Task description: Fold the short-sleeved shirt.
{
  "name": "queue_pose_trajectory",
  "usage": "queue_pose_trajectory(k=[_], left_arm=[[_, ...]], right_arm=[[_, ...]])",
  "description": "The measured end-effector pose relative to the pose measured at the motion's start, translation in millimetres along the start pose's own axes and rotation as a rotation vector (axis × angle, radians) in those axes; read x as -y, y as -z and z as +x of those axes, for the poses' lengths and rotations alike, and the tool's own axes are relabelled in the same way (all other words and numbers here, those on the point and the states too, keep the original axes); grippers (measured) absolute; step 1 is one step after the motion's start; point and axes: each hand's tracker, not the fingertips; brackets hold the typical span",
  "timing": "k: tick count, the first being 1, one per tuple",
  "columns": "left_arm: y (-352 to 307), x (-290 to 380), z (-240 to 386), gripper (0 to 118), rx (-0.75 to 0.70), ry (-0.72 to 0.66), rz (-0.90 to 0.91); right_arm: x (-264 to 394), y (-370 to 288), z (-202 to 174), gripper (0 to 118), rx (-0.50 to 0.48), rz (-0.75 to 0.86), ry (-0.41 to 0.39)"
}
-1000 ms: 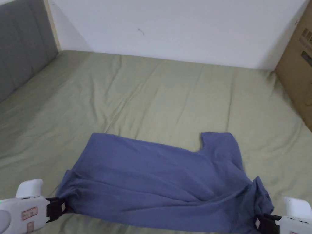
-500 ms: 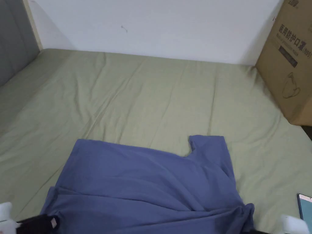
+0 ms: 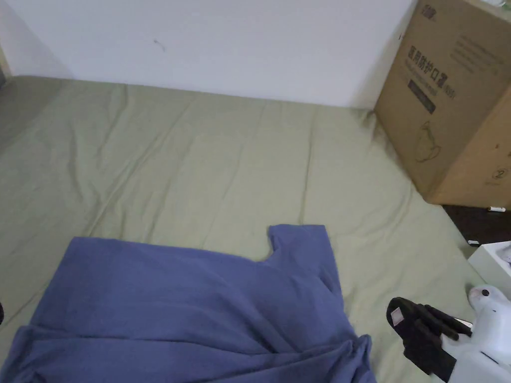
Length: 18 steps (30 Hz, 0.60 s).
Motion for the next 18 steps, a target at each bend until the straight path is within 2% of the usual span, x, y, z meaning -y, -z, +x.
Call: queue_pose_trajectory(k=[2, 3, 4, 5, 6, 7, 8, 10, 12, 14, 16, 18], left_arm=[[8.2, 1.5, 1.2, 0, 0.009, 0.028, -0.025], [9.9, 4.9, 2.3, 0, 0.008, 0.03, -0.039], [11.4, 9.0, 2.4, 0, 0.019, 0.025, -0.053], [17.9, 9.4, 2.0, 0, 0.028, 0.02, -0.061], [20.1, 13.7, 3.1, 0, 0.031, 0.017, -0.069], [23.2, 17.6, 4.2, 0, 0.032, 0.02, -0.084], [25.8, 20.9, 4.7, 0, 0.033, 0.022, -0.102], [31.7, 24.4, 5.7, 0, 0.027, 0.019, -0.117], [33.2, 26.7, 3.6, 0, 0.026, 0.003, -0.126], [37.2, 25.6, 6.2, 0, 0.012, 0.0, -0.139], [38.1, 24.4, 2.7, 0, 0.006, 0.002, -0.143], [40.1, 23.8, -10.2, 0, 0.0, -0.002, -0.149]], right_arm=[[-15.3, 33.5, 9.2, 0, 0.008, -0.069, -0.007], [-24.8, 57.4, 16.2, 10, 0.01, -0.102, -0.003], [-35.1, 90.7, 26.9, 10, -0.001, -0.156, 0.006], [-42.8, 124.4, 36.5, 17, 0.015, -0.229, 0.017], [-48.7, 168.5, 51.6, 37, 0.038, -0.315, 0.024], [-49.4, 212.5, 65.6, 75, 0.063, -0.422, 0.069], [-45.8, 243.7, 75.4, 100, 0.136, -0.461, 0.088], [-33.1, 305.9, 99.6, 100, 0.163, -0.551, 0.147], [-24.2, 339.1, 109.8, 100, 0.207, -0.606, 0.219], [-16.7, 352.2, 115.3, 99, 0.183, -0.591, 0.249], [-15.6, 364.5, 110.7, 94, 0.216, -0.58, 0.216], [-11.3, 370.3, 99.6, 79, 0.294, -0.622, 0.11]])
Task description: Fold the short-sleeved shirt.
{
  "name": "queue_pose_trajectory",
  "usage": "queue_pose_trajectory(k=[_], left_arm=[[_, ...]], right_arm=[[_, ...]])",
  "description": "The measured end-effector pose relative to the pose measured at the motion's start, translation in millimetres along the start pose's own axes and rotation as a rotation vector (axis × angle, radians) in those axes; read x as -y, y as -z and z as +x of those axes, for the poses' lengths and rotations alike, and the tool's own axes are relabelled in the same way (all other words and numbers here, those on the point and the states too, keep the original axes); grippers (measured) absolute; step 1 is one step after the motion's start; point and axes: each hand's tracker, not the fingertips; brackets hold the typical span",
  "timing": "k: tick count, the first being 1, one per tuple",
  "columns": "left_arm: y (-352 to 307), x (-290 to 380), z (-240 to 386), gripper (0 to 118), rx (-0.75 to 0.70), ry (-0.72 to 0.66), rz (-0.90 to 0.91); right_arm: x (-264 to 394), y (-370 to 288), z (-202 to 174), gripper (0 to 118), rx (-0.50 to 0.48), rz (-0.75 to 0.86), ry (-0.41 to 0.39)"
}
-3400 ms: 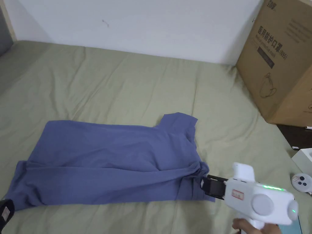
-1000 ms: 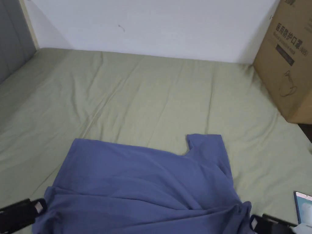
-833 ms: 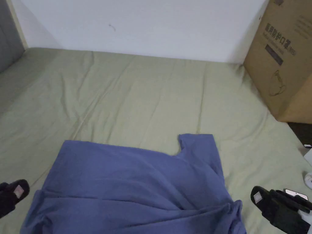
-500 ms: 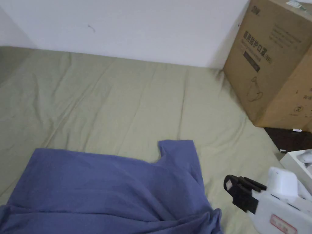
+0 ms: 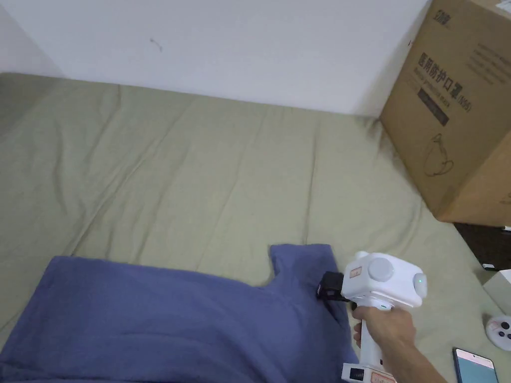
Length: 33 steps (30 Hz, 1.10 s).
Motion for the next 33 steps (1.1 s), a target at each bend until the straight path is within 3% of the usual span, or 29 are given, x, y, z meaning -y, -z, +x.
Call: queue_pose_trajectory(k=[1, 2, 3, 4, 7, 10, 11, 12, 13, 14, 19, 22, 26, 28, 30, 31, 33], left_arm=[[3.0, -1.3, -2.8, 0, -0.002, 0.001, -0.005], [5.8, -2.9, -5.2, 0, -0.003, 0.003, -0.01], [11.2, -4.6, 1.5, 0, -0.006, 0.004, -0.012], [14.2, -6.5, -0.6, 0, -0.007, 0.005, -0.012], [26.6, -11.5, -11.0, 0, 0.003, -0.007, -0.012], [53.9, -35.2, -25.9, 1, 0.006, -0.014, 0.004], [65.7, -46.3, -22.7, 11, -0.01, -0.016, -0.004], [86.5, -62.4, -33.2, 40, -0.018, -0.013, -0.004], [112.2, -78.8, -45.3, 60, -0.026, -0.002, 0.002], [136.8, -93.0, -56.5, 67, -0.061, 0.0, 0.0], [288.3, -137.1, -121.6, 69, -0.23, -0.089, -0.207], [341.6, -136.7, -138.1, 69, -0.287, -0.052, -0.315], [362.9, -121.6, -128.7, 67, -0.3, -0.024, -0.381], [361.6, -111.4, -118.0, 47, -0.306, -0.01, -0.396], [360.6, -105.2, -113.9, 13, -0.381, 0.02, -0.406], [355.1, -102.7, -113.6, 3, -0.376, 0.008, -0.398], [353.2, -105.9, -119.2, 2, -0.348, -0.029, -0.404]], right_arm=[[0.7, 0.5, -5.5, 75, 0.034, 0.002, -0.047], [2.2, -3.4, -8.6, 61, 0.051, 0.02, -0.052], [4.2, -10.7, -12.1, 37, 0.063, 0.052, -0.063], [9.0, -18.1, -17.7, 3, 0.082, 0.085, -0.118], [12.8, -19.2, -21.7, 0, 0.039, 0.047, -0.155], [15.4, -30.6, -16.1, 0, -0.022, 0.078, -0.092], [16.5, -35.9, -18.5, 0, -0.028, 0.103, -0.12], [17.6, -42.6, -19.9, 0, -0.024, 0.13, -0.168], [19.6, -49.2, -23.5, 0, -0.022, 0.152, -0.207], [21.5, -54.7, -26.0, 0, -0.031, 0.17, -0.226], [27.7, -74.7, -33.4, 0, -0.077, 0.201, -0.249], [27.8, -80.4, -33.9, 0, -0.108, 0.2, -0.238], [33.7, -96.5, -41.2, 0, -0.119, 0.199, -0.236], [31.6, -95.0, -41.7, 0, -0.122, 0.196, -0.25], [33.1, -96.6, -43.6, 0, -0.122, 0.195, -0.257], [33.7, -97.1, -43.8, 0, -0.125, 0.197, -0.255], [33.0, -96.4, -42.6, 0, -0.133, 0.196, -0.247]])
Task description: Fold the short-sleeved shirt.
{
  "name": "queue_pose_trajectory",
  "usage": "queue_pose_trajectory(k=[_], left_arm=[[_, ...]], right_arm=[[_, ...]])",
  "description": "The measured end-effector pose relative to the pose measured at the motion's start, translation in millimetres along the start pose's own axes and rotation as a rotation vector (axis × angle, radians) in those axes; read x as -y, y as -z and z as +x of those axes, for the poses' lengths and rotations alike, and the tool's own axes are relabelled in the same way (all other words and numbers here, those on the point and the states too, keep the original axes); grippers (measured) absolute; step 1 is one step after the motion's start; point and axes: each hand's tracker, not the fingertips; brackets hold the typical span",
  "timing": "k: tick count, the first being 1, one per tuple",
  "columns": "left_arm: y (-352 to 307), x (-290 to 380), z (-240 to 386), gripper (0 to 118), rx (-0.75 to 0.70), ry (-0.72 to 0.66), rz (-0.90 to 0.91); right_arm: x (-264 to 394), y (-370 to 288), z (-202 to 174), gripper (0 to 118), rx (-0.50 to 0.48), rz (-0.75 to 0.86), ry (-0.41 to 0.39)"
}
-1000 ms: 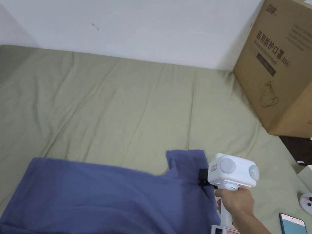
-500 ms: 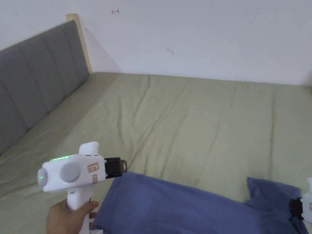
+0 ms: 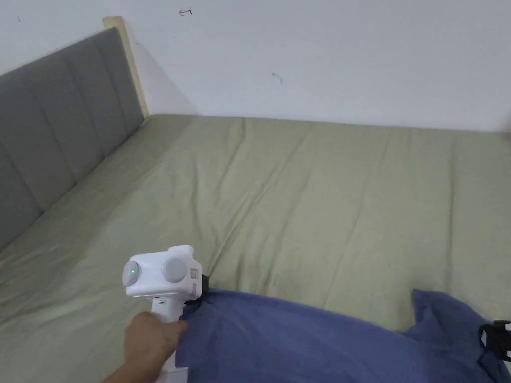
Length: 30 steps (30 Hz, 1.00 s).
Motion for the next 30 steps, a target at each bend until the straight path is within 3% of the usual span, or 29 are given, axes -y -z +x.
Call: queue_pose_trajectory(k=[5, 9, 17, 21, 26, 30], left_arm=[[-49.1, 5.6, 1.4, 1, 0.049, 0.085, 0.107], [-119.4, 26.9, -6.7, 1, 0.149, 0.084, 0.231], [-218.8, 144.1, -36.2, 1, 0.219, 0.097, 0.28], [-231.5, 204.9, -64.9, 1, 0.261, 0.036, 0.245], [-201.8, 253.3, -89.6, 1, 0.237, -0.036, 0.137], [-173.4, 272.2, -95.8, 1, 0.211, -0.047, 0.069]], right_arm=[[6.0, -22.7, 1.7, 0, -0.005, 0.073, 0.013], [17.0, -64.7, 7.3, 0, -0.084, 0.137, 0.014], [95.0, -142.0, 22.6, 0, -0.168, 0.154, -0.025], [154.2, -153.1, 33.1, 0, -0.148, 0.043, -0.027], [208.8, -127.9, 53.0, 0, -0.127, -0.133, 0.026], [229.2, -102.1, 59.2, 0, -0.083, -0.222, 0.005]])
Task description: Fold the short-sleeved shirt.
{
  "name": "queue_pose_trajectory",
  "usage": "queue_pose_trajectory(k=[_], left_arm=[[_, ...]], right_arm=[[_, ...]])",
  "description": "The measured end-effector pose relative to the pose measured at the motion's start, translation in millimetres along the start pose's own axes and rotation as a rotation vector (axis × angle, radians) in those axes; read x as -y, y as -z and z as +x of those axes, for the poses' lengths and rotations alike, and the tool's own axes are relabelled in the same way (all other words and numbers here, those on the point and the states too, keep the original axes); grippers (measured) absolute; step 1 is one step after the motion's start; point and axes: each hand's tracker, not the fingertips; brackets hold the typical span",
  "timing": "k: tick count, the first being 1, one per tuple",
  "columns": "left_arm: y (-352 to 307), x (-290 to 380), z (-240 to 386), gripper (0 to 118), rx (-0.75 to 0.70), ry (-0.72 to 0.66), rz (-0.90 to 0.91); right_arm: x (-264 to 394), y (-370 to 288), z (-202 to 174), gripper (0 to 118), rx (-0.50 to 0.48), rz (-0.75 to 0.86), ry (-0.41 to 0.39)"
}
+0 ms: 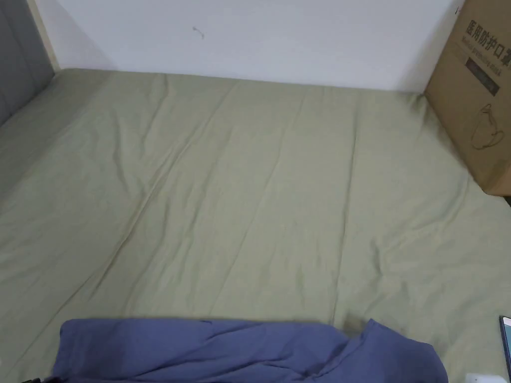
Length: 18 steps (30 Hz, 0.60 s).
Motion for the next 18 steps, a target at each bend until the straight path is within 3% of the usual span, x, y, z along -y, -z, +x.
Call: queue_pose_trajectory(k=[6, 7, 8, 9, 10, 11, 12, 14, 18], left_arm=[[6.3, -3.2, 3.8, 1, -0.009, 0.03, -0.013], [5.8, -5.3, 6.7, 1, -0.02, 0.053, -0.017], [2.5, -5.5, 10.8, 4, -0.017, 0.055, -0.02], [-0.7, -8.5, 12.3, 18, -0.015, 0.048, -0.022], [-10.3, -13.4, 11.2, 40, 0.011, 0.017, -0.026], [-23.9, -18.1, 10.4, 68, 0.073, -0.033, -0.007], [-41.3, -23.0, 11.1, 85, 0.144, -0.078, 0.032], [-87.5, -35.9, 27.8, 85, 0.193, -0.084, 0.197], [-169.8, -58.8, 90.2, 84, 0.178, 0.098, 0.501]], right_arm=[[-4.1, 2.4, -0.8, 4, 0.016, 0.034, -0.009], [-6.5, 2.4, -1.4, 17, 0.016, 0.036, -0.013], [-9.0, 1.0, -2.5, 46, 0.019, 0.029, -0.014], [-9.3, -4.4, -4.3, 83, 0.027, 0.02, -0.012], [-11.1, -14.5, -5.9, 92, 0.037, 0.01, -0.012], [-11.6, -30.1, -7.3, 92, 0.051, 0.053, 0.0], [-13.2, -54.5, -9.2, 92, 0.035, 0.162, 0.026], [-17.8, -105.7, -20.4, 92, 0.004, 0.328, 0.06], [-9.1, -189.8, -70.6, 92, -0.052, 0.803, 0.034]])
